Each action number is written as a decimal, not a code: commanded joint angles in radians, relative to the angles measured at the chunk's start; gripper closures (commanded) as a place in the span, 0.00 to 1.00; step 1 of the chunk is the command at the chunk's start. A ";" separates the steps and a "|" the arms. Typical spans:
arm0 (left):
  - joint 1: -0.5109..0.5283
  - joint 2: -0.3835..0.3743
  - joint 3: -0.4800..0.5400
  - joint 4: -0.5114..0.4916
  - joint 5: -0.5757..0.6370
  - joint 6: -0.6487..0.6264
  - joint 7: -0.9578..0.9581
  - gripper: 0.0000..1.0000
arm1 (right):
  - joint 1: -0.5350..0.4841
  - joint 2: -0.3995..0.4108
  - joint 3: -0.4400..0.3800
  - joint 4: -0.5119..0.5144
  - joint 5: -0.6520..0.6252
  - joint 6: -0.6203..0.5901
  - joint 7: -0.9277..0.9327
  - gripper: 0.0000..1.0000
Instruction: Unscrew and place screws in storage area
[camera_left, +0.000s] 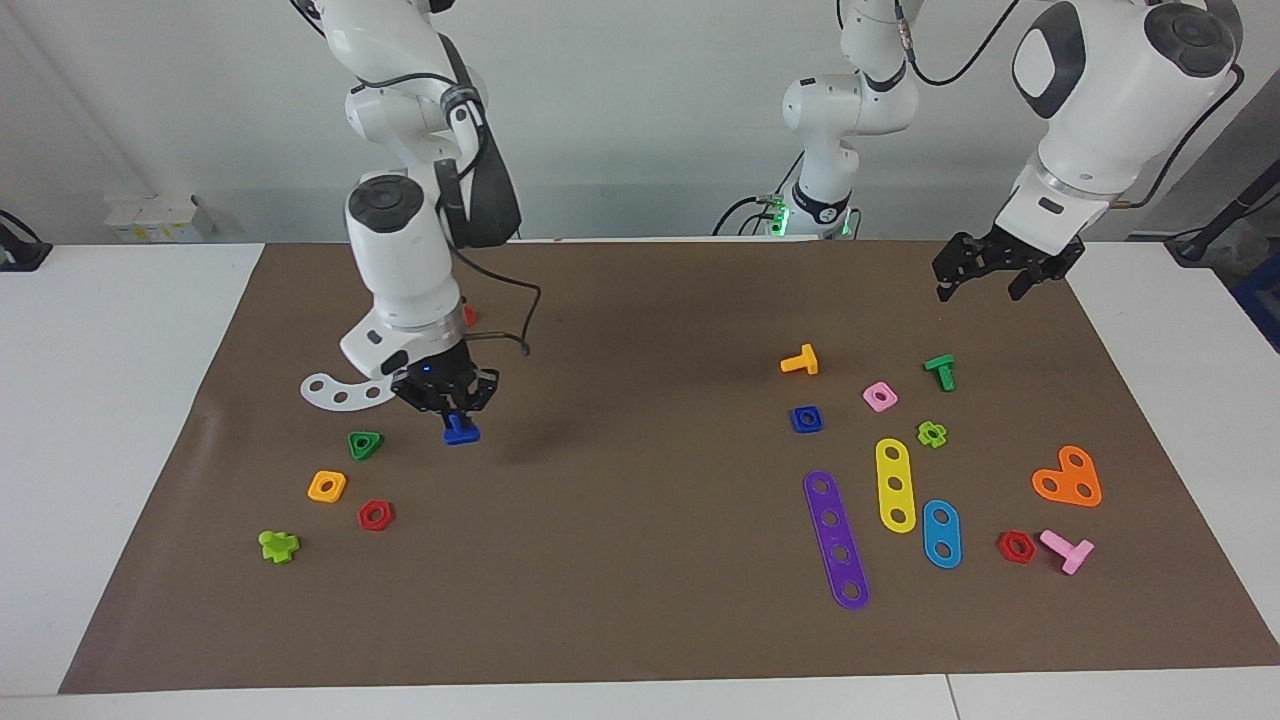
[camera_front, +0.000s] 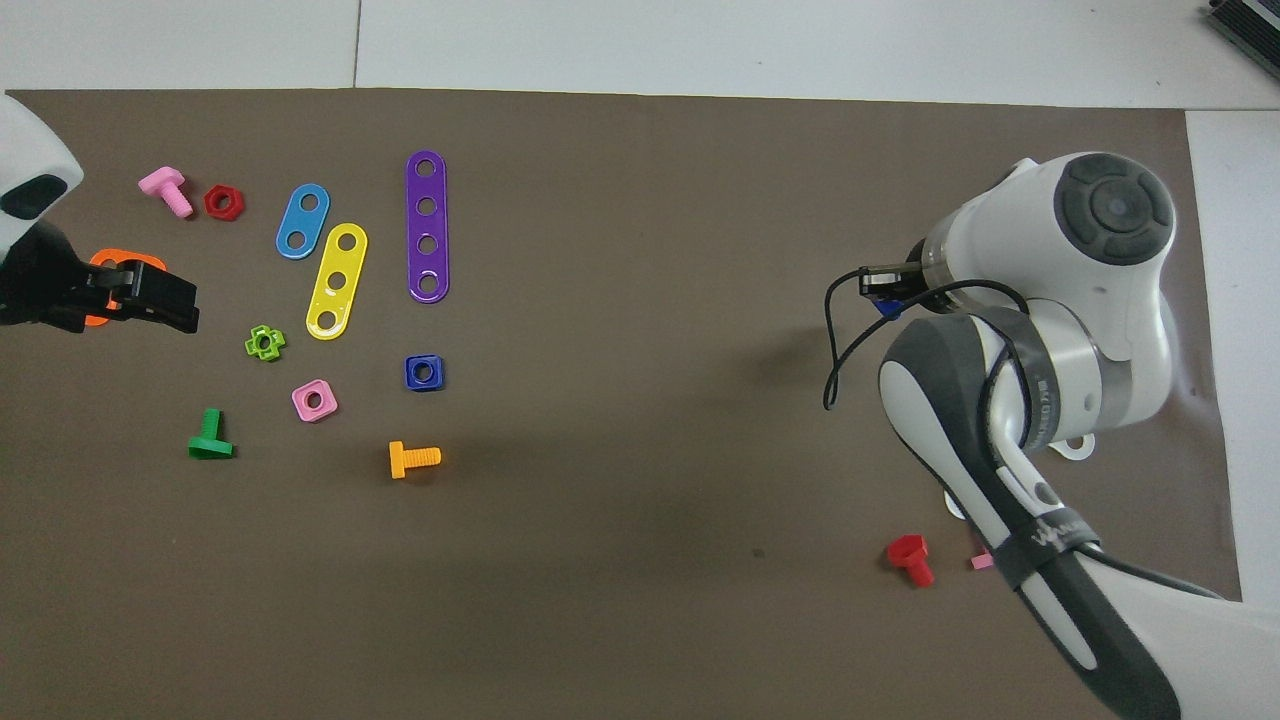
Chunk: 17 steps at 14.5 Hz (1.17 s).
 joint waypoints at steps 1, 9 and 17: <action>0.004 0.006 -0.004 0.019 0.006 -0.011 0.003 0.00 | -0.048 -0.076 0.018 -0.195 0.011 0.134 -0.073 1.00; 0.004 0.006 -0.004 0.018 0.006 -0.005 0.006 0.00 | -0.081 -0.052 0.020 -0.352 0.016 0.368 -0.095 1.00; 0.004 0.006 -0.002 0.018 0.006 0.001 0.006 0.00 | -0.084 -0.011 0.018 -0.330 0.014 0.395 -0.077 0.00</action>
